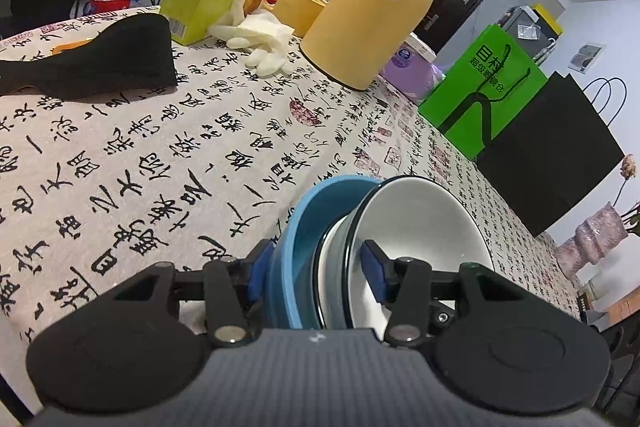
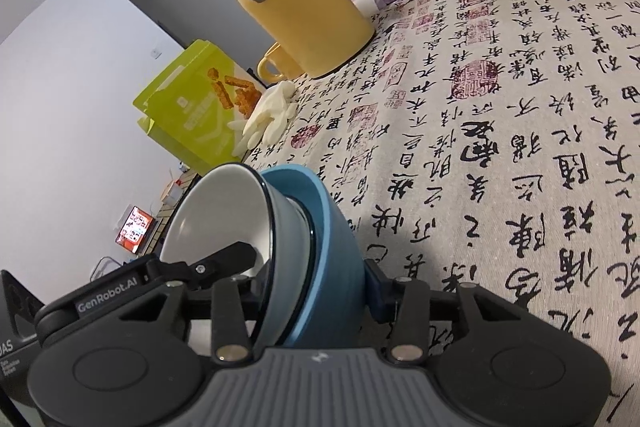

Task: Organize plates and bowls
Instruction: 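Close both grippers on the blue bowl rim and lift the stack, then carry the bowl stack with both grippers toward the cream plates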

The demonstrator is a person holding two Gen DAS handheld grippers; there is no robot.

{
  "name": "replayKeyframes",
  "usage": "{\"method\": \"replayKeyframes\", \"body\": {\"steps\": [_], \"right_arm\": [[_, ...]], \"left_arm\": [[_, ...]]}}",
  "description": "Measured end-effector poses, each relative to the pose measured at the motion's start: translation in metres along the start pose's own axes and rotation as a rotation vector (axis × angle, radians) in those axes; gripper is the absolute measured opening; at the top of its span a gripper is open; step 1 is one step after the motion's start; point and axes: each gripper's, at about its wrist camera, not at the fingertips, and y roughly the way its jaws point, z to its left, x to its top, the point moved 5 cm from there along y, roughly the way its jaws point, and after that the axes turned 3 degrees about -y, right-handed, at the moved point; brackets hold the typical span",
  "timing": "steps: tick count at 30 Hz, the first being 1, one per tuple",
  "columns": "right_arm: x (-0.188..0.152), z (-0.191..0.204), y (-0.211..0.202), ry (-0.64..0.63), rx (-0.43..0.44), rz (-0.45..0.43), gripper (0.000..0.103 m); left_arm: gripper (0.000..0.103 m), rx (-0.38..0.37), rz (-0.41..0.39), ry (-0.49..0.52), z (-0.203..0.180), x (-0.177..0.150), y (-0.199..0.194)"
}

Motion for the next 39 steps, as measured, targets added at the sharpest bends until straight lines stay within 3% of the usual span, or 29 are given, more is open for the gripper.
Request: {"method": "replayKeyframes", "body": {"steps": [19,39], "right_arm": [[0.0,0.002,-0.017,0.023,-0.011,-0.042,0.043],[0.012,-0.004,-0.054,0.034,0.004,-0.101,0.043]], "left_arm": [[0.049,0.006,-0.017,-0.001,-0.012,0.0,-0.009],[0.049,-0.02,-0.042,0.057,-0.054,-0.005,-0.023]]}}
